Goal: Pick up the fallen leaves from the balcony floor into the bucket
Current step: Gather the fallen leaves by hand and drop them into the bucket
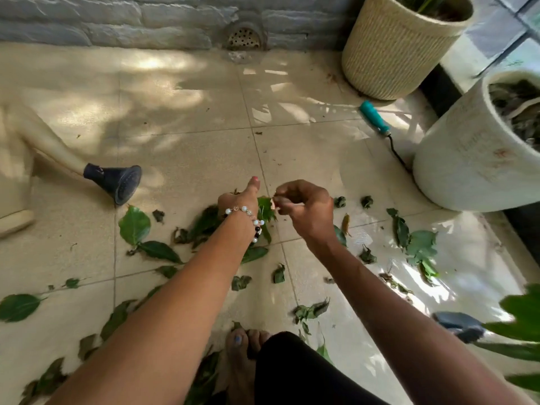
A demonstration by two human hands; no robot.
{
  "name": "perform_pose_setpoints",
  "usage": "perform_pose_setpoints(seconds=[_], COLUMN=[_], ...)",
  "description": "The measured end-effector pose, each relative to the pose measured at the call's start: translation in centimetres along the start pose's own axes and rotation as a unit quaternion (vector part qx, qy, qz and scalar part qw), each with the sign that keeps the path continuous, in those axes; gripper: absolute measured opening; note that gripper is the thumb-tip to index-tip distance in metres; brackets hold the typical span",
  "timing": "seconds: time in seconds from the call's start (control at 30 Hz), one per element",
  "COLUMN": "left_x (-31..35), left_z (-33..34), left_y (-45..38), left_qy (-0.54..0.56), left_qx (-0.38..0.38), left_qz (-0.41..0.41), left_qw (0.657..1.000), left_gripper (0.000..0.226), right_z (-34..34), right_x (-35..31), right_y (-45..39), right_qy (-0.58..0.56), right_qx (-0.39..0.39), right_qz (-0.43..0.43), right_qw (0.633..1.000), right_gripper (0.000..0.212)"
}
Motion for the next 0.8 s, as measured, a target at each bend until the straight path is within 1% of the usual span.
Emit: perform_pose_setpoints(seconds=[0.07, 0.13, 0.2, 0.23, 0.27, 0.3, 0.33, 0.37, 0.4, 0.43, 0.47, 0.5, 0.53, 0.57, 0.6, 0.63, 0.67, 0.7, 0.73, 0.8], left_x=[-0.2, -0.8, -1.6, -2.0, -2.4, -2.7, -2.8, -3.0, -3.2, -3.3, -3.4, -3.6, -3.6, -3.4, -3.3, -3.6, -3.8, -4.0, -4.1, -3.7], left_z=[1.7, 3.1, 4.9, 5.8, 6.3, 6.6, 6.6, 6.4, 6.2, 6.3, 6.5, 6.8, 7.0, 7.1, 7.2, 7.2, 7.2, 7.2, 7.1, 6.9], left_y=[0.8, 1.0, 1.1, 1.0, 1.2, 1.1, 1.1, 0.7, 0.2, -0.4, -0.8, -1.3, -1.7, -1.9, -2.4, -3.3, -4.0, -4.5, -4.9, -4.4], left_qy=[-0.001, -0.005, -0.005, -0.005, -0.012, -0.022, -0.035, -0.052, -0.07, -0.09, -0.11, -0.117, -0.116, -0.107, -0.089, -0.077, -0.068, -0.062, -0.053, -0.054], left_qx=[-0.006, 0.004, -0.019, -0.029, -0.04, -0.046, -0.048, -0.04, -0.033, -0.034, -0.044, -0.053, -0.059, -0.062, -0.062, -0.06, -0.06, -0.064, -0.07, -0.078], left_qz=[-0.016, -0.039, -0.055, -0.05, -0.05, -0.039, -0.032, -0.024, -0.019, -0.009, -0.003, 0.001, 0.001, 0.004, 0.005, 0.004, -0.001, -0.006, -0.007, -0.012], left_qw=[1.0, 0.999, 0.998, 0.998, 0.998, 0.998, 0.998, 0.998, 0.997, 0.995, 0.993, 0.992, 0.992, 0.992, 0.994, 0.995, 0.996, 0.996, 0.996, 0.995], left_gripper=[0.069, 0.064, 0.05, 0.044, 0.043, 0.043, 0.044, 0.05, 0.056, 0.06, 0.061, 0.06, 0.06, 0.061, 0.063, 0.063, 0.06, 0.055, 0.05, 0.048], right_z=[-0.2, -1.0, -1.8, -1.8, -1.7, -1.3, -1.0, -0.9, -0.9, -1.2, -1.8, -2.8, -4.3, -6.3, -8.5, -10.6, -11.7, -11.9, -11.4, -9.8], right_x=[-1.3, -1.9, -2.3, -2.7, -2.9, -2.6, -2.1, -1.3, -0.2, 0.8, 1.3, 1.6, 1.8, 2.6, 3.6, 4.6, 5.7, 6.9, 8.3, 10.3], right_y=[1.1, 2.0, 2.5, 2.8, 3.2, 3.2, 3.0, 2.5, 2.0, 1.7, 1.5, 1.0, 0.1, -1.3, -2.8, -4.0, -4.6, -5.0, -5.1, -4.8], right_qy=[0.101, 0.165, 0.208, 0.237, 0.264, 0.289, 0.318, 0.348, 0.372, 0.356, 0.296, 0.223, 0.156, 0.119, 0.143, 0.218, 0.299, 0.362, 0.398, 0.425], right_qx=[0.034, 0.071, 0.08, 0.069, 0.048, 0.014, -0.03, -0.081, -0.143, -0.213, -0.268, -0.286, -0.258, -0.193, -0.103, -0.018, 0.022, 0.015, -0.022, -0.1], right_qz=[-0.053, -0.097, -0.148, -0.183, -0.215, -0.227, -0.221, -0.198, -0.154, -0.1, -0.043, 0.009, 0.048, 0.08, 0.092, 0.097, 0.109, 0.125, 0.145, 0.159], right_qw=[0.993, 0.979, 0.964, 0.952, 0.939, 0.93, 0.922, 0.913, 0.904, 0.905, 0.916, 0.932, 0.952, 0.971, 0.98, 0.971, 0.948, 0.923, 0.905, 0.886], right_gripper=[0.025, 0.035, 0.033, 0.029, 0.026, 0.027, 0.032, 0.039, 0.043, 0.042, 0.038, 0.034, 0.032, 0.03, 0.028, 0.029, 0.032, 0.039, 0.047, 0.057])
Point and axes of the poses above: each hand's wrist, its own y-axis away from the middle knuckle, its own z-axis out of the palm, x = y × z, the point moved 10 cm from there along -y, towards the middle knuckle, and after that the axes turned 9 degrees about z, right-handed, at the moved point
